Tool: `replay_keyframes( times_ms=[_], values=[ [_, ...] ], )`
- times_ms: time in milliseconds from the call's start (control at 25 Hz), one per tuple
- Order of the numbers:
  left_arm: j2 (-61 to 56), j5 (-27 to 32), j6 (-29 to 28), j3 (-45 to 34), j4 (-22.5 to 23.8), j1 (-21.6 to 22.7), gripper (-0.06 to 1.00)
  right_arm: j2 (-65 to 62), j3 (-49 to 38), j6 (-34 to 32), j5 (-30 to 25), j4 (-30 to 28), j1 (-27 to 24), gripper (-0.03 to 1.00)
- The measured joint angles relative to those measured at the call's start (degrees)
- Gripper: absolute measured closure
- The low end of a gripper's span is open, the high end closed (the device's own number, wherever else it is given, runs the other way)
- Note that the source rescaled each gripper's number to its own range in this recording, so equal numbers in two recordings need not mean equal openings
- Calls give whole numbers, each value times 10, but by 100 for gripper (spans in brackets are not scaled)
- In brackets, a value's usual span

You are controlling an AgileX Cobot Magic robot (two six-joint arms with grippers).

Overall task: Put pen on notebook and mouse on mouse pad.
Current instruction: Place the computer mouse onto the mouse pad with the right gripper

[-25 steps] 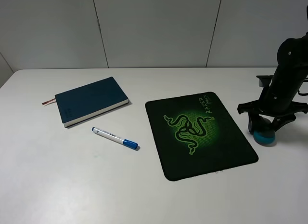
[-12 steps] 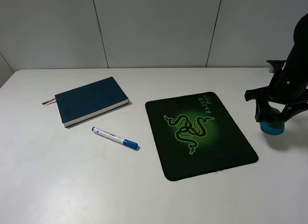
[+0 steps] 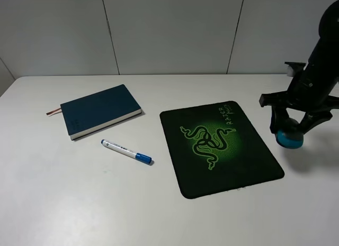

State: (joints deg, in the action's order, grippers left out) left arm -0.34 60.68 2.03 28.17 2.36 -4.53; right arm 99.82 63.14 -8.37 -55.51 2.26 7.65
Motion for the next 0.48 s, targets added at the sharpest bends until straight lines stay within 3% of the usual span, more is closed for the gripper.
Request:
replay_keyframes(
  times_ms=[280, 480],
  values=[
    [0, 0, 0, 0, 0, 0, -4, 0, 0, -42, 19, -14, 101, 96],
    [0, 0, 0, 0, 0, 0, -4, 11, 3, -53, 45, -15, 145, 96]
  ],
)
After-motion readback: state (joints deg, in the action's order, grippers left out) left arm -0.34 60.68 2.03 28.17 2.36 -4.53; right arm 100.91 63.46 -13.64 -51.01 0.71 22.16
